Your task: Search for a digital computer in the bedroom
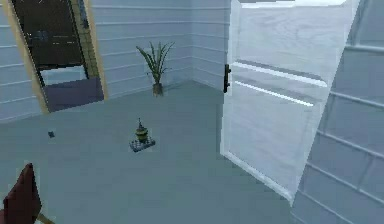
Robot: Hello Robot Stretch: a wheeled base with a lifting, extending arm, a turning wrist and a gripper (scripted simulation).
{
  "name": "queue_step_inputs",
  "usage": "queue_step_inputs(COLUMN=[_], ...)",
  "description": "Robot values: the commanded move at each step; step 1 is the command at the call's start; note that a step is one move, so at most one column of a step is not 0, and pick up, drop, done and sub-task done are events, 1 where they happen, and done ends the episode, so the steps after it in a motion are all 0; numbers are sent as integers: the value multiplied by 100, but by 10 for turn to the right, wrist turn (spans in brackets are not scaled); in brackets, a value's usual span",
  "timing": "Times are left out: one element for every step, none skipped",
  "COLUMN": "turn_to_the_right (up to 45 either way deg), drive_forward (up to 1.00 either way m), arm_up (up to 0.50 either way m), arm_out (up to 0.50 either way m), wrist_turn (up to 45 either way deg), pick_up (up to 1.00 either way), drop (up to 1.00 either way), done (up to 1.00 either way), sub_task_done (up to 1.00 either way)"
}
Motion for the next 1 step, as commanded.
queue_step_inputs(turn_to_the_right=[0], drive_forward=[100], arm_up=[0], arm_out=[0], wrist_turn=[0], pick_up=[0], drop=[0], done=[0], sub_task_done=[0])
